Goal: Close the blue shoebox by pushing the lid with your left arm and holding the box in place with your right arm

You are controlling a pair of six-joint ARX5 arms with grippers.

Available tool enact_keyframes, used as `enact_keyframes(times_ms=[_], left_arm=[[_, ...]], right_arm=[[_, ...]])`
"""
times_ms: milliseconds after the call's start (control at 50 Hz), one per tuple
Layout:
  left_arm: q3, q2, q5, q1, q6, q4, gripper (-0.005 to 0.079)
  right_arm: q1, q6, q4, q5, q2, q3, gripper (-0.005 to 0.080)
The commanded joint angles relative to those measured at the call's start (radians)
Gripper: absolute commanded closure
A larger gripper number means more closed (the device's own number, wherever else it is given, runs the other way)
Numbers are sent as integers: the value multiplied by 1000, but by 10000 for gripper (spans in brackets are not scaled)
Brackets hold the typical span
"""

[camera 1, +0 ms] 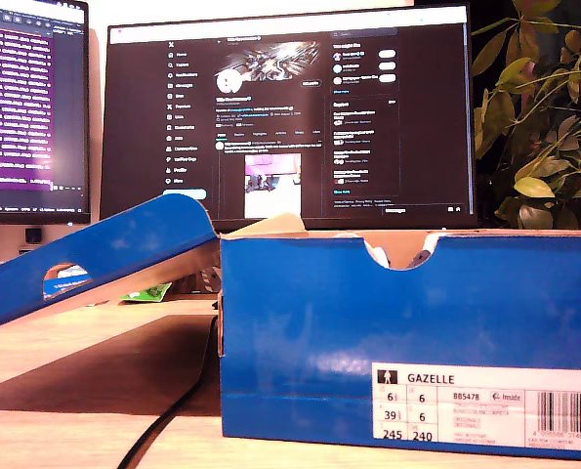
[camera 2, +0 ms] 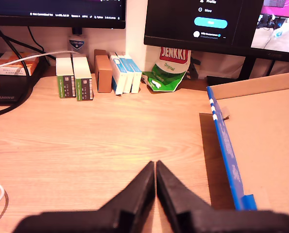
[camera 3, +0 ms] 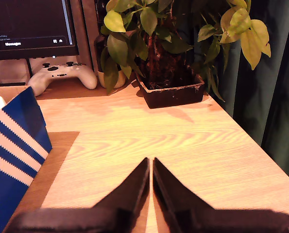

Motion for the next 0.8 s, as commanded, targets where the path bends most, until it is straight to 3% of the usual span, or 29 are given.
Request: enact_keyframes(times_ms=[0,460,780], left_arm=[[-31,-8,1,3,-1,-15,754],[-31,-8,2,3,-18,-12,754],[19,-8,90,3,-207,34,761]], right_arm=[[0,2,7,0,-6,-12,752],[0,27,14,-5,-6,-11,752],[0,87,113,-121,-6,33,762]])
